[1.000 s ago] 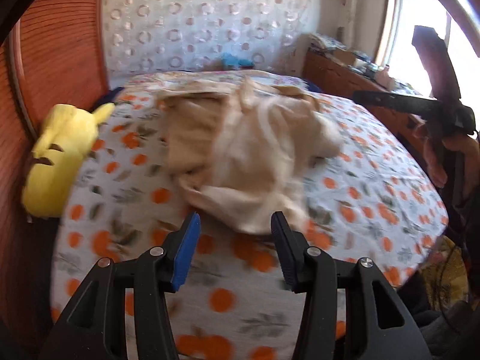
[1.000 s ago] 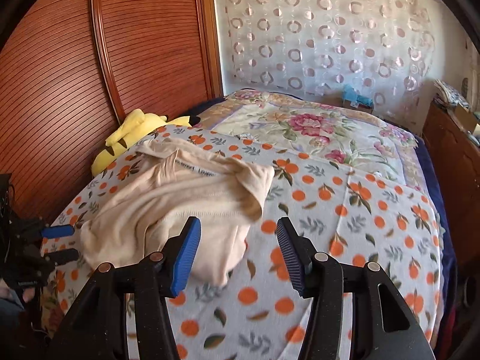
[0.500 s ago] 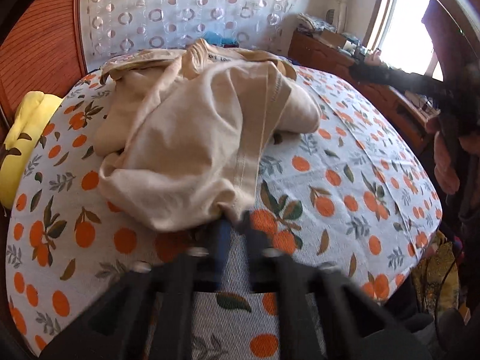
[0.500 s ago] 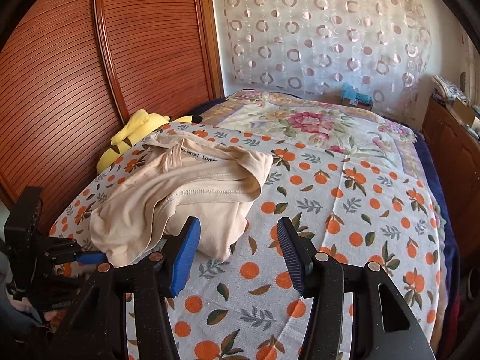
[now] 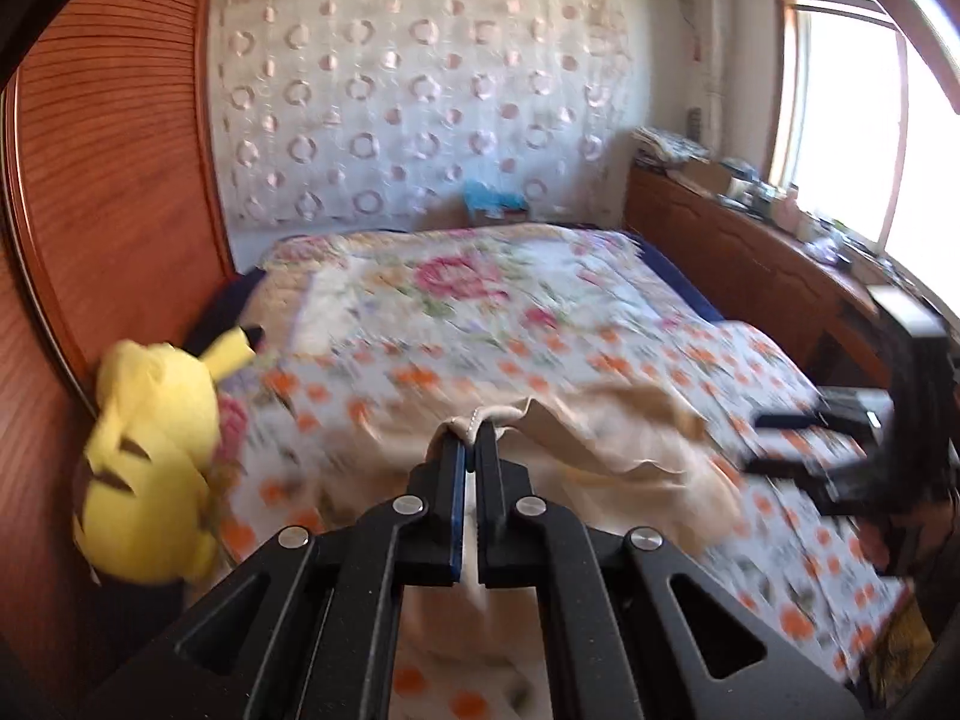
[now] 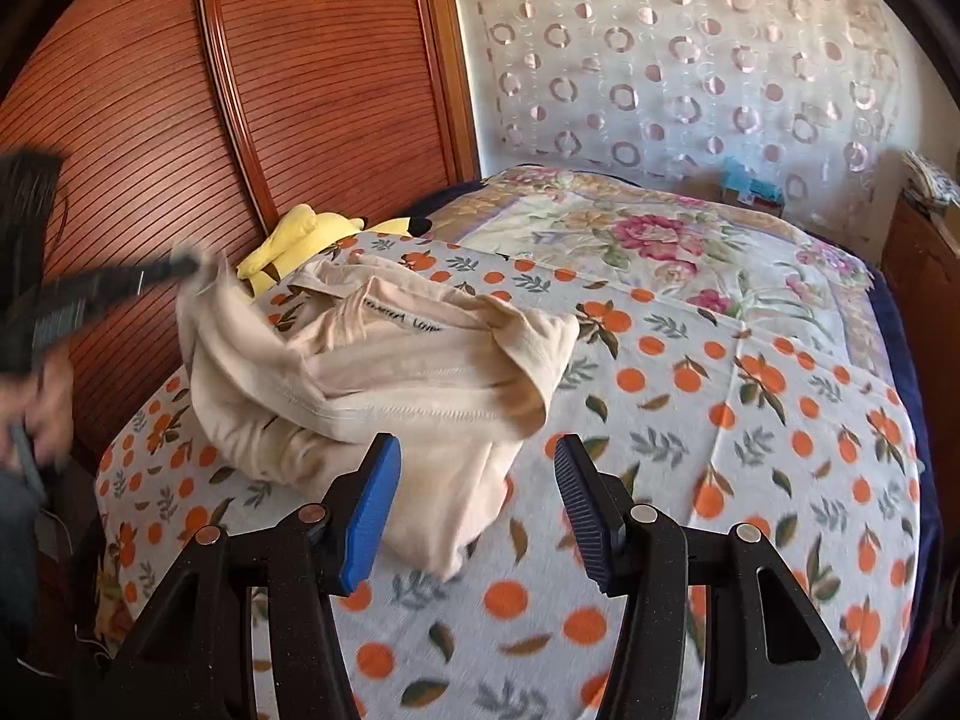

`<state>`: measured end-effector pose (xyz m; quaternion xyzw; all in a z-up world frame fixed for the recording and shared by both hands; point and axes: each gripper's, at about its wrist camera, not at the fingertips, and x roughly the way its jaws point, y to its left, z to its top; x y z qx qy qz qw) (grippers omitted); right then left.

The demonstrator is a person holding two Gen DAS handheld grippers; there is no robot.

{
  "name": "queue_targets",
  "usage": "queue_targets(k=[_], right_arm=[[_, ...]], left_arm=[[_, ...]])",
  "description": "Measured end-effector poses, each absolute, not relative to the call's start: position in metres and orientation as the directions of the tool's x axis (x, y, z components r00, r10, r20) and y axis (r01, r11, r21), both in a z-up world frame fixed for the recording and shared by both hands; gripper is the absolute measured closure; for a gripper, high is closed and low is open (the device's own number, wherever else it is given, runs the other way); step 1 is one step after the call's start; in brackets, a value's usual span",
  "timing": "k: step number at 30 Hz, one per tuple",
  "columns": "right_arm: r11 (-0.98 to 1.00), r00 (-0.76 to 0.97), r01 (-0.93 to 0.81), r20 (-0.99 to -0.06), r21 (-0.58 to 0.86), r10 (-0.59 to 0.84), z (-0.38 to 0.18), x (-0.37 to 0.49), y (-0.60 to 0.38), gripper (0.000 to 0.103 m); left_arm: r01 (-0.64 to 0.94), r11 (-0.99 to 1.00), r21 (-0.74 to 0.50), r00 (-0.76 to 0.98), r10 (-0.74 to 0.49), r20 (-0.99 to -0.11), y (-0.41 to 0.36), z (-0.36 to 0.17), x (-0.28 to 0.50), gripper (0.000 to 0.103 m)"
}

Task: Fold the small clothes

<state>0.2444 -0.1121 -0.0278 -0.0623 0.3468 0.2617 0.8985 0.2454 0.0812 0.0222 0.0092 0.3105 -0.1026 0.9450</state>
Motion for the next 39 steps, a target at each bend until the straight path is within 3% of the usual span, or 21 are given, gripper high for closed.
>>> queue_targets(k=[6,9,13,15,18,22,26,27,29,31,33,39], right_arm=[[0.849,0.558,-0.516,-0.709,0.111,0.432,-0.04,0.296,-0.106,0.048],[0.84,0.517,-0.517,-0.721,0.167,0.462,-0.045,0.322,-0.103,0.048],[0.831,0.513,-0.54,-0.731,0.133,0.45,-0.045,0.349,-0.091,0.048],[0.833,0.536,-0.543,-0.721,0.106,0.44,-0.043,0.363,-0.087,0.06],[0.851,0.59,-0.521,-0.69,0.071,0.419,-0.04,0.383,-0.082,0.097],[0.899,0.684,-0.437,-0.641,0.024,0.349,-0.038,0.402,-0.084,0.098],[0.905,0.673,-0.425,-0.66,0.024,0.334,-0.044,0.409,-0.077,0.098],[0.902,0.662,-0.431,-0.671,0.023,0.334,-0.046,0.408,-0.074,0.093],[0.905,0.662,-0.425,-0.683,-0.001,0.309,-0.047,0.405,-0.074,0.079],[0.9,0.664,-0.436,-0.674,0.003,0.324,-0.043,0.393,-0.077,0.046],[0.895,0.652,-0.445,-0.677,0.021,0.341,-0.039,0.374,-0.084,0.04],[0.847,0.546,-0.507,-0.7,0.16,0.46,-0.037,0.305,-0.106,0.04]], left_arm=[[0.124,0.99,-0.069,0.762,-0.14,-0.632,0.121,0.006,0.322,0.1],[0.113,0.99,-0.084,0.748,-0.141,-0.648,0.129,-0.011,0.333,0.1],[0.089,0.988,-0.123,0.725,-0.149,-0.672,0.14,-0.033,0.347,0.1],[0.087,0.988,-0.126,0.717,-0.15,-0.681,0.14,-0.04,0.351,0.1],[0.091,0.987,-0.135,0.713,-0.159,-0.683,0.139,-0.046,0.356,0.1],[0.102,0.984,-0.144,0.724,-0.173,-0.668,0.14,-0.043,0.359,0.1],[0.112,0.983,-0.146,0.716,-0.182,-0.674,0.142,-0.041,0.358,0.095],[0.12,0.982,-0.145,0.712,-0.187,-0.677,0.142,-0.04,0.354,0.088],[0.139,0.98,-0.144,0.714,-0.199,-0.671,0.142,-0.039,0.344,0.049],[0.153,0.976,-0.154,0.706,-0.217,-0.674,0.143,-0.039,0.332,0.034],[0.163,0.975,-0.15,0.703,-0.222,-0.676,0.144,-0.039,0.316,0.033],[0.213,0.969,-0.125,0.677,-0.238,-0.696,0.13,-0.047,0.264,0.033]])
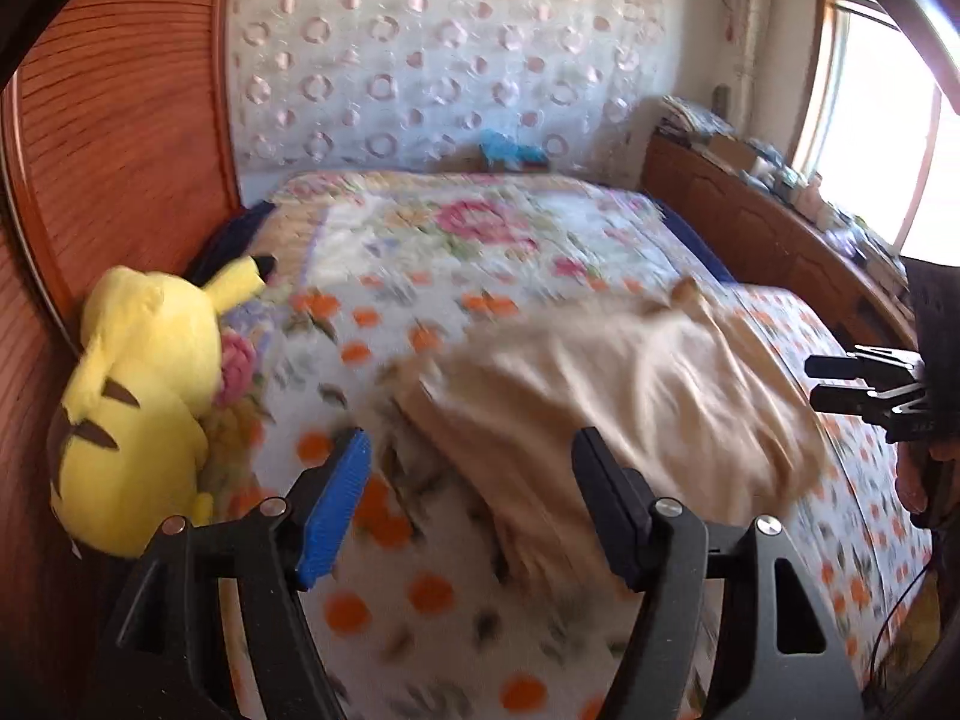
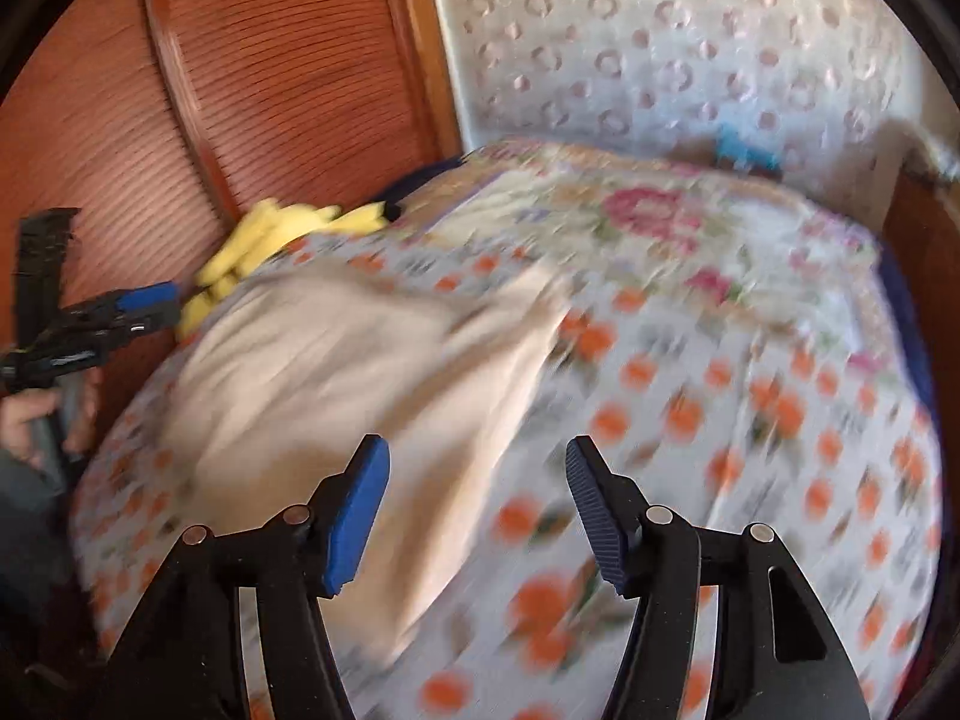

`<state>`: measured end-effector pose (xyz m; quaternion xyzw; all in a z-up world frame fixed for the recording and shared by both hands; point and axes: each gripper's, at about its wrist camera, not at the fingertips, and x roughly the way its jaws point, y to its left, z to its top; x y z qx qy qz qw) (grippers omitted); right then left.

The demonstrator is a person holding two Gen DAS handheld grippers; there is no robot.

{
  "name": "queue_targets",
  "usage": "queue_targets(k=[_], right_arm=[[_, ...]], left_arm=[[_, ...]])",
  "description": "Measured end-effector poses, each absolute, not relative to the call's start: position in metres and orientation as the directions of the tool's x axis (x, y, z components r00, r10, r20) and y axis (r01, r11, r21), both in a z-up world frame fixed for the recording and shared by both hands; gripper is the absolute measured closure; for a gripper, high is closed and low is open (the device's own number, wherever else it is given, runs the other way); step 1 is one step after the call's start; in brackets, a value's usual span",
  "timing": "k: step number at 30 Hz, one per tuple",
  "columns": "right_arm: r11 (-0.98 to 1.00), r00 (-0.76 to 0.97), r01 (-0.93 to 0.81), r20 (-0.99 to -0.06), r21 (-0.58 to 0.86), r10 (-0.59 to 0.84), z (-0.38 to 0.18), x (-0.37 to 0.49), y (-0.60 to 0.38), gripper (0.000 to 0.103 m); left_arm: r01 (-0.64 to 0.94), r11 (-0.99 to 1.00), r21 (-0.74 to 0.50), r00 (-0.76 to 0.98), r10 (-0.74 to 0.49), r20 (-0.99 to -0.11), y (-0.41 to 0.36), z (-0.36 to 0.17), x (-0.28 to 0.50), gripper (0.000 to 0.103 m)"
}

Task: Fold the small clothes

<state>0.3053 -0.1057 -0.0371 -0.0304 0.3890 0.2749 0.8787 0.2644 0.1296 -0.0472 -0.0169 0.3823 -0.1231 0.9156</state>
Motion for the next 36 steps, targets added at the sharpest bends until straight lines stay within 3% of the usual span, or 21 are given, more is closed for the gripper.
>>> queue_targets(k=[6,8,9,10,11,12,13,15,21,24,25,26,27,28,30,36], right_arm=[[0.815,0.48,-0.557,-0.739,0.16,0.472,-0.055,0.279,-0.093,0.04],[0.808,0.453,-0.566,-0.757,0.164,0.471,-0.063,0.289,-0.091,0.04],[0.806,0.446,-0.568,-0.762,0.164,0.47,-0.065,0.293,-0.089,0.049],[0.805,0.452,-0.571,-0.757,0.162,0.472,-0.064,0.294,-0.089,0.07],[0.799,0.452,-0.578,-0.751,0.166,0.482,-0.062,0.296,-0.092,0.081],[0.806,0.463,-0.573,-0.751,0.152,0.471,-0.058,0.295,-0.094,0.09],[0.812,0.486,-0.57,-0.746,0.124,0.455,-0.053,0.294,-0.098,0.092],[0.812,0.509,-0.578,-0.743,0.079,0.435,-0.044,0.287,-0.111,0.095],[0.831,0.511,-0.551,-0.756,0.076,0.409,-0.044,0.275,-0.123,0.096],[0.841,0.532,-0.53,-0.727,0.113,0.433,-0.031,0.266,-0.135,0.096],[0.844,0.542,-0.524,-0.717,0.12,0.438,-0.026,0.264,-0.141,0.095],[0.846,0.558,-0.52,-0.704,0.116,0.439,-0.02,0.263,-0.143,0.091],[0.847,0.571,-0.52,-0.693,0.11,0.44,-0.017,0.263,-0.144,0.076],[0.847,0.58,-0.52,-0.684,0.108,0.443,-0.015,0.264,-0.142,0.053],[0.853,0.584,-0.506,-0.678,0.124,0.445,-0.014,0.277,-0.135,0.031],[0.886,0.532,-0.429,-0.743,0.176,0.405,-0.045,0.338,-0.109,0.025]], left_arm=[[0.29,0.949,-0.121,0.575,-0.274,-0.771,0.098,-0.081,0.248,0.036],[0.295,0.945,-0.142,0.55,-0.29,-0.783,0.093,-0.088,0.254,0.05],[0.29,0.943,-0.165,0.545,-0.305,-0.781,0.094,-0.089,0.257,0.055],[0.285,0.942,-0.178,0.542,-0.311,-0.78,0.095,-0.089,0.259,0.066],[0.29,0.939,-0.186,0.546,-0.322,-0.773,0.095,-0.087,0.259,0.087],[0.289,0.939,-0.185,0.557,-0.322,-0.766,0.095,-0.084,0.258,0.089],[0.275,0.948,-0.158,0.575,-0.294,-0.764,0.094,-0.081,0.256,0.091],[0.246,0.962,-0.115,0.615,-0.247,-0.749,0.098,-0.073,0.25,0.091],[0.268,0.954,-0.134,0.613,-0.276,-0.74,0.106,-0.064,0.236,0.09],[0.261,0.961,-0.095,0.622,-0.243,-0.744,0.108,-0.056,0.234,0.074],[0.263,0.96,-0.099,0.63,-0.248,-0.736,0.11,-0.052,0.233,0.057],[0.26,0.96,-0.105,0.643,-0.253,-0.723,0.113,-0.048,0.232,0.047],[0.255,0.961,-0.107,0.652,-0.253,-0.714,0.116,-0.044,0.232,0.042],[0.244,0.964,-0.107,0.665,-0.247,-0.705,0.12,-0.041,0.236,0.031],[0.223,0.969,-0.106,0.682,-0.233,-0.694,0.121,-0.037,0.249,0.026],[0.199,0.956,-0.214,0.588,-0.291,-0.755,0.121,-0.067,0.314,0.026]])
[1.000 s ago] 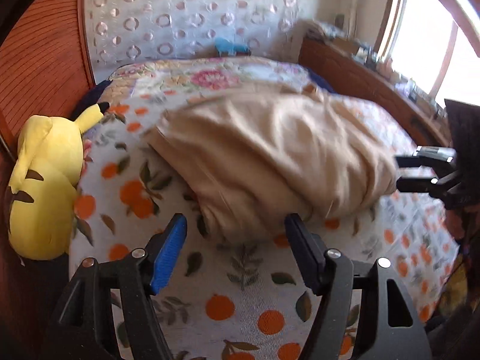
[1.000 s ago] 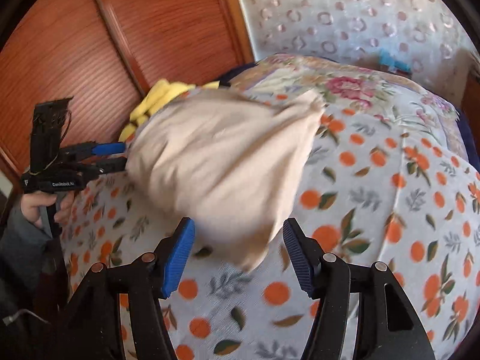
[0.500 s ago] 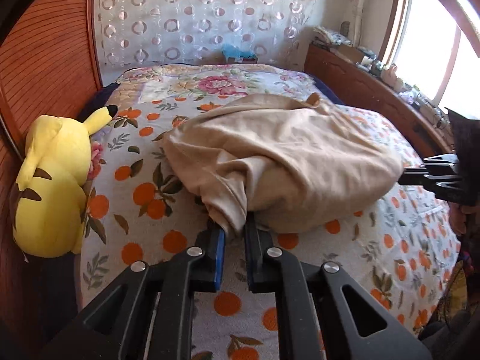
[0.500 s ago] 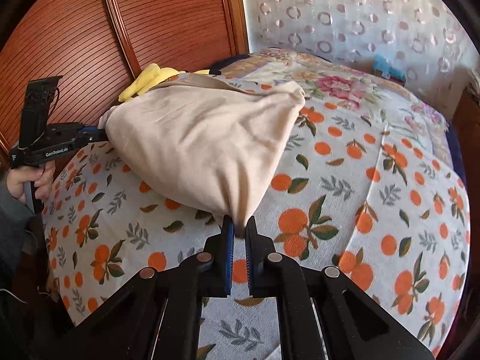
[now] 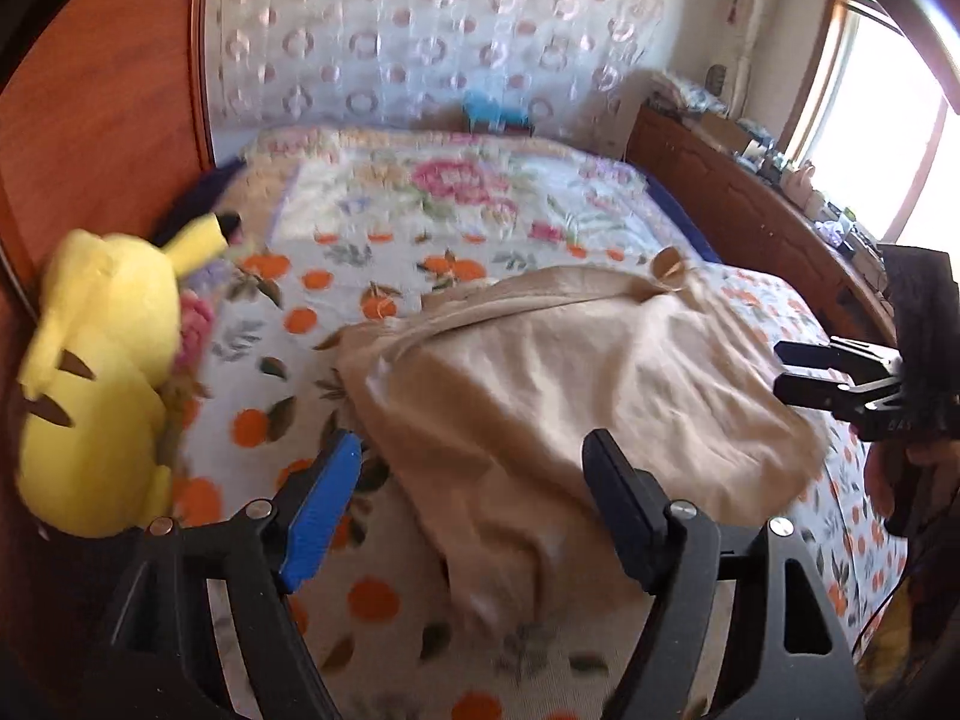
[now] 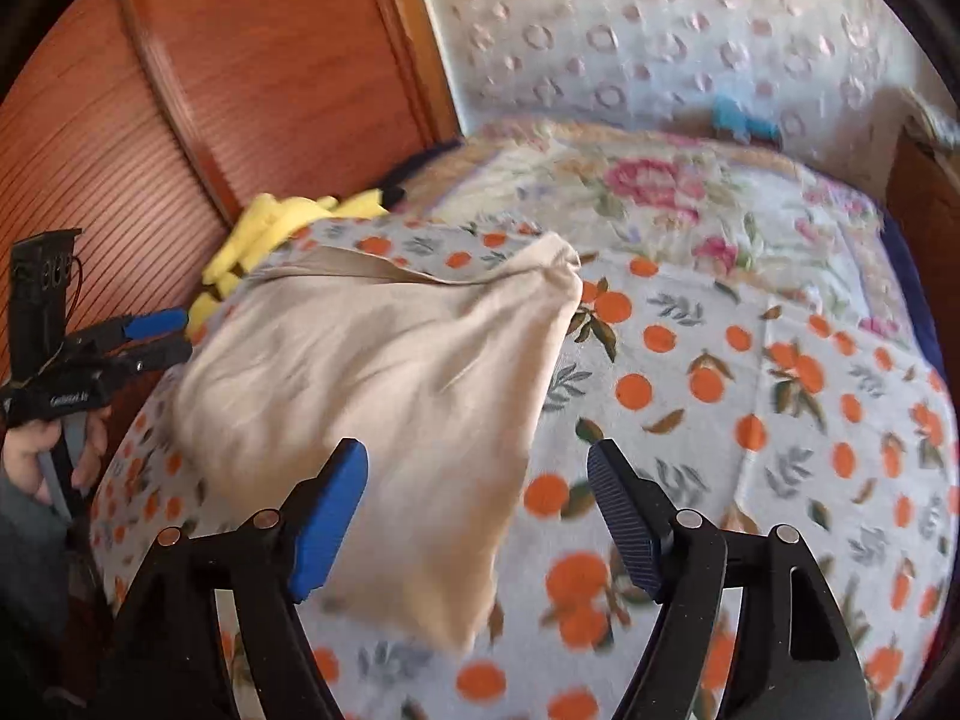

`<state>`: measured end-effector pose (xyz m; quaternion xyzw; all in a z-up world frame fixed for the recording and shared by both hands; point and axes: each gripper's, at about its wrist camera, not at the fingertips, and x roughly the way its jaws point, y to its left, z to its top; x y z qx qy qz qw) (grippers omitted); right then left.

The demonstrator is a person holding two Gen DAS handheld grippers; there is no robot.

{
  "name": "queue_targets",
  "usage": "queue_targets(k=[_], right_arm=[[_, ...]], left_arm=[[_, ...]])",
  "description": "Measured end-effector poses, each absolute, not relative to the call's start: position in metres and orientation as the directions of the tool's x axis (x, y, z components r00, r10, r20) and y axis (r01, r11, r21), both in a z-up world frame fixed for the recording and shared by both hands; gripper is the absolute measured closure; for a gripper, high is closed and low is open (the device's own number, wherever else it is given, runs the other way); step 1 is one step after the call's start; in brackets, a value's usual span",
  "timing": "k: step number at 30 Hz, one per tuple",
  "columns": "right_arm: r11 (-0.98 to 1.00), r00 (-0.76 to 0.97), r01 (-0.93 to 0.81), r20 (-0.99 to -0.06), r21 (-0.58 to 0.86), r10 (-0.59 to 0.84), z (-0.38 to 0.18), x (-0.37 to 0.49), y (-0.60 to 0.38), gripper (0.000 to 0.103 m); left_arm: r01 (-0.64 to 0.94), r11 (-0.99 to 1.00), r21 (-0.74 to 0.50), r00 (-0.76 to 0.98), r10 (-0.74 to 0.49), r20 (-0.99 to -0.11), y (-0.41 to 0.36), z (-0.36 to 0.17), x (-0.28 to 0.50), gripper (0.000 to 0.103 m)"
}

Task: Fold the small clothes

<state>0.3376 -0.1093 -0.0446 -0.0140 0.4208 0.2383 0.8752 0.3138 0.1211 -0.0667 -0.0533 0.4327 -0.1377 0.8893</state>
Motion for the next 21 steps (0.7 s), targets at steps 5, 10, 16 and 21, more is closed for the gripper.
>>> queue_targets(k=[5,10,16,21], right_arm=[[0.888,0.5,-0.411,-0.764,0.206,0.408,-0.055,0.363,-0.098,0.025],[0.883,0.492,-0.434,-0.774,0.179,0.399,-0.063,0.37,-0.084,0.026],[0.838,0.462,-0.519,-0.771,0.166,0.439,-0.062,0.362,-0.066,0.082],[0.815,0.505,-0.571,-0.742,0.096,0.441,-0.038,0.356,-0.063,0.086]], left_arm=[[0.181,0.939,-0.293,0.52,-0.344,-0.782,0.12,-0.084,0.338,0.026],[0.175,0.949,-0.26,0.53,-0.314,-0.788,0.117,-0.09,0.343,0.026],[0.225,0.917,-0.329,0.494,-0.399,-0.773,0.107,-0.09,0.344,0.069],[0.245,0.913,-0.327,0.552,-0.408,-0.727,0.109,-0.061,0.325,0.089]])
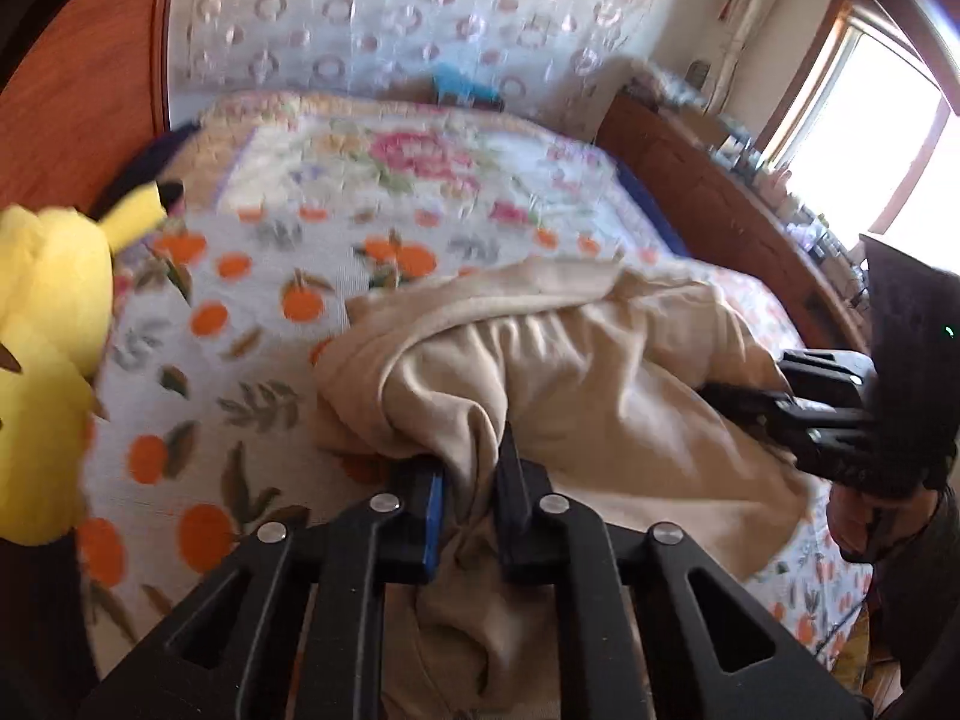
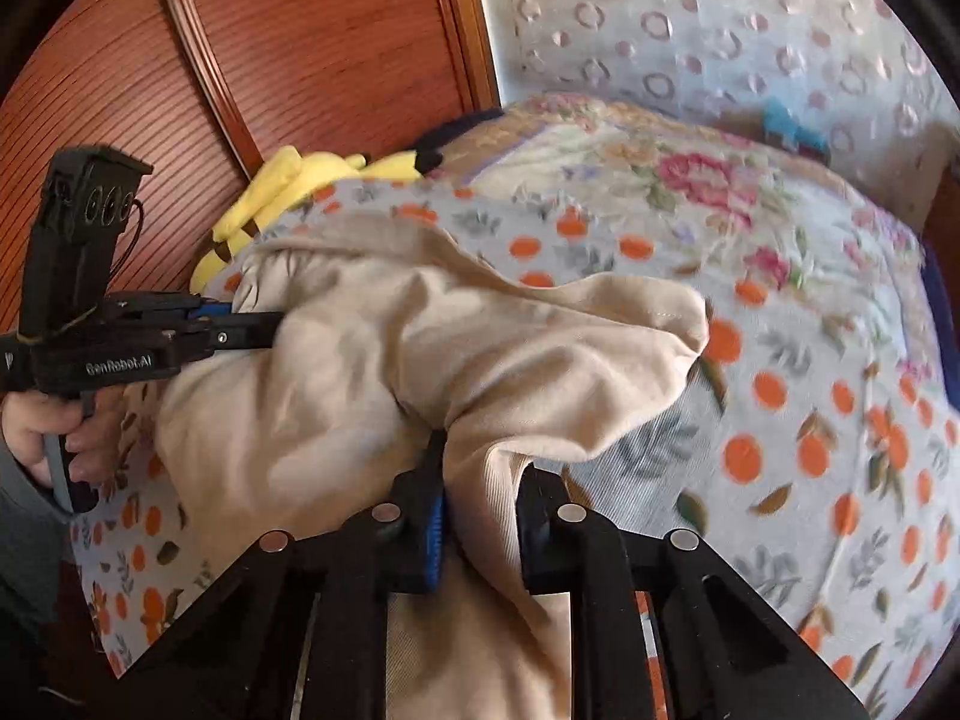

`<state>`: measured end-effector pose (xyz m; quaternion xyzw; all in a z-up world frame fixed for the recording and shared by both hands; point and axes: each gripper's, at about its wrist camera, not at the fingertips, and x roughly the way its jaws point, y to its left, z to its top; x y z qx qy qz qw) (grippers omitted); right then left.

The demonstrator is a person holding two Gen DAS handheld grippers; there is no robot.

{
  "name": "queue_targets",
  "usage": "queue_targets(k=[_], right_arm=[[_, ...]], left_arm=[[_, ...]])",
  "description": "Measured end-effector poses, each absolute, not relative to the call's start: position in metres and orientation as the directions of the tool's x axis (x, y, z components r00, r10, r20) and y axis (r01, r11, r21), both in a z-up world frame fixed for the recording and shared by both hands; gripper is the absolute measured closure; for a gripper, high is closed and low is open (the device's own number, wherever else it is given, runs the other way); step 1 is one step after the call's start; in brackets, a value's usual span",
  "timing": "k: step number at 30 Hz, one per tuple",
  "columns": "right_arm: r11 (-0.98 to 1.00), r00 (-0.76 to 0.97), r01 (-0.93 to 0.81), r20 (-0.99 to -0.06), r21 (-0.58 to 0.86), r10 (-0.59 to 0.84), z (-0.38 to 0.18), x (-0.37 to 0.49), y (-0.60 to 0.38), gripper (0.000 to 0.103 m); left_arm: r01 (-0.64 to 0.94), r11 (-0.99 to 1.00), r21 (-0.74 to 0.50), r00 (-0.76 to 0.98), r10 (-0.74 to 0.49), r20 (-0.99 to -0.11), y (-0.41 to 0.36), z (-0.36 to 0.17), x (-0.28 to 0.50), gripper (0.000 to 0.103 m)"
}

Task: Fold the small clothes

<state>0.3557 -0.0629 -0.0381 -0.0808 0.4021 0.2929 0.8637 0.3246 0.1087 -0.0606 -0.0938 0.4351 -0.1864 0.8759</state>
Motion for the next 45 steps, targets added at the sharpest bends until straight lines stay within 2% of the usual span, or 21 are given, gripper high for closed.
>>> queue_targets(k=[5,8,16,22,26,27,31,33,34,36,37,40,45], right_arm=[[0.779,0.559,-0.628,-0.696,0.0,0.451,0.005,0.366,-0.039,0.086],[0.734,0.553,-0.676,-0.698,-0.058,0.454,0.022,0.389,0.001,0.086],[0.606,0.498,-0.781,-0.738,-0.152,0.456,0.011,0.449,0.116,0.086],[0.543,0.434,-0.831,-0.748,-0.117,0.503,-0.013,0.476,0.172,0.085],[0.546,0.404,-0.836,-0.726,-0.047,0.556,-0.029,0.495,0.175,0.084],[0.55,0.395,-0.835,-0.722,-0.024,0.568,-0.033,0.498,0.175,0.078],[0.629,0.492,-0.776,-0.676,-0.053,0.549,-0.04,0.508,0.166,0.057],[0.677,0.562,-0.732,-0.626,-0.074,0.54,-0.035,0.506,0.152,0.055],[0.677,0.562,-0.733,-0.616,-0.061,0.553,-0.034,0.502,0.143,0.055],[0.673,0.548,-0.739,-0.605,-0.026,0.578,-0.036,0.494,0.121,0.055],[0.664,0.53,-0.748,-0.611,-0.009,0.588,-0.041,0.49,0.112,0.055],[0.659,0.49,-0.751,-0.647,0.027,0.584,-0.064,0.487,0.1,0.055],[0.687,0.491,-0.724,-0.652,0.065,0.578,-0.086,0.496,0.093,0.055]], left_arm=[[0.216,0.918,-0.332,0.647,-0.389,-0.655,0.134,-0.022,0.298,0.089],[0.149,0.946,-0.289,0.689,-0.309,-0.655,0.151,-0.019,0.294,0.089],[-0.009,0.96,-0.282,0.738,-0.183,-0.649,0.196,-0.02,0.288,0.089],[-0.136,0.948,-0.288,0.727,-0.102,-0.679,0.222,-0.049,0.286,0.089],[-0.205,0.934,-0.292,0.72,-0.058,-0.691,0.23,-0.068,0.28,0.089],[-0.216,0.933,-0.288,0.72,-0.047,-0.692,0.231,-0.069,0.279,0.088],[-0.229,0.936,-0.266,0.721,-0.02,-0.692,0.231,-0.07,0.277,0.072],[-0.225,0.939,-0.259,0.73,-0.014,-0.684,0.232,-0.067,0.274,0.063],[-0.219,0.941,-0.258,0.733,-0.015,-0.68,0.233,-0.065,0.273,0.054],[-0.213,0.947,-0.239,0.737,-0.005,-0.676,0.231,-0.063,0.269,0.052],[-0.211,0.949,-0.235,0.735,-0.004,-0.678,0.232,-0.062,0.267,0.05],[-0.2,0.957,-0.213,0.741,0.006,-0.671,0.228,-0.058,0.262,0.031],[-0.186,0.969,-0.16,0.749,0.034,-0.662,0.218,-0.047,0.255,0.025]])
